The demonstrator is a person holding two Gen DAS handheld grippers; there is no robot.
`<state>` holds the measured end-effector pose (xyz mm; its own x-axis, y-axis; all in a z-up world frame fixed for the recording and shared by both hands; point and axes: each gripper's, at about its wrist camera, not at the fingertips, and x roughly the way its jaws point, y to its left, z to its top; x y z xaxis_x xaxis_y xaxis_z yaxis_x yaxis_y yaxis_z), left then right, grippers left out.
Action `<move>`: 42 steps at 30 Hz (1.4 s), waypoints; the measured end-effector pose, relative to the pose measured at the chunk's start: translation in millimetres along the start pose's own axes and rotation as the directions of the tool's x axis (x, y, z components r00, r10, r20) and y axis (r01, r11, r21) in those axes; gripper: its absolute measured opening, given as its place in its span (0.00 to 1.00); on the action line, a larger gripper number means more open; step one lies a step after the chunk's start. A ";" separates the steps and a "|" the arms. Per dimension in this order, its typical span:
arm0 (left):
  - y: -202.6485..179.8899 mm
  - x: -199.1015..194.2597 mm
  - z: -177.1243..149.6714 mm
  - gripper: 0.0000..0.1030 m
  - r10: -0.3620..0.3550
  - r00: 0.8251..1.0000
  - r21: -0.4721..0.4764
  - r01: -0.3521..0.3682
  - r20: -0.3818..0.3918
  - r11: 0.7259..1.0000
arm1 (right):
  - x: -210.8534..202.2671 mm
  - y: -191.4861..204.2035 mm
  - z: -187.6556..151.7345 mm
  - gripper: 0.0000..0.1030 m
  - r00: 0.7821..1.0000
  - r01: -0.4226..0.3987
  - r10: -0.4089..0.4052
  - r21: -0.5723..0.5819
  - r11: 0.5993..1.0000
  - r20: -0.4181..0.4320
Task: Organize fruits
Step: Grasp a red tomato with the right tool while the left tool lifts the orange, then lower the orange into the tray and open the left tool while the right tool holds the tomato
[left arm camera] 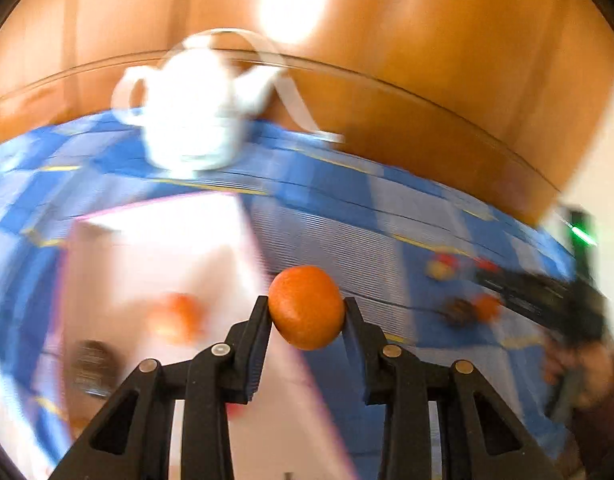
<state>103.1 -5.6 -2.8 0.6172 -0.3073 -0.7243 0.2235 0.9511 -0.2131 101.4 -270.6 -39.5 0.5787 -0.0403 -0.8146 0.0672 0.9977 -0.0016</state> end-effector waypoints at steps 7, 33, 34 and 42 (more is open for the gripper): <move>92.6 26.3 12.2 0.34 0.209 0.977 -0.127 -0.214 -0.051 0.968 | -27.2 19.4 -6.6 0.26 0.997 -0.060 0.060 -0.002 0.998 0.048; 77.5 -24.3 -17.2 0.36 0.277 0.960 -0.127 -0.269 0.048 0.955 | -55.8 144.0 -43.4 0.26 0.937 -0.342 0.348 -0.190 0.920 -0.002; 73.7 -29.2 -20.2 0.36 0.271 0.961 -0.119 -0.263 0.055 0.957 | -56.5 148.9 -45.1 0.26 0.933 -0.353 0.360 -0.202 0.914 -0.005; 55.2 -50.9 -36.7 0.37 0.258 0.963 -0.084 -0.251 0.084 0.964 | -59.4 187.2 -59.0 0.26 0.904 -0.420 0.424 -0.286 0.861 -0.050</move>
<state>56.3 63.7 -1.8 0.7149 -0.0533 -0.6972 -0.0023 0.9969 -0.0786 31.6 -78.2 -25.6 0.5109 0.3897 -0.7662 -0.4176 0.8916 0.1750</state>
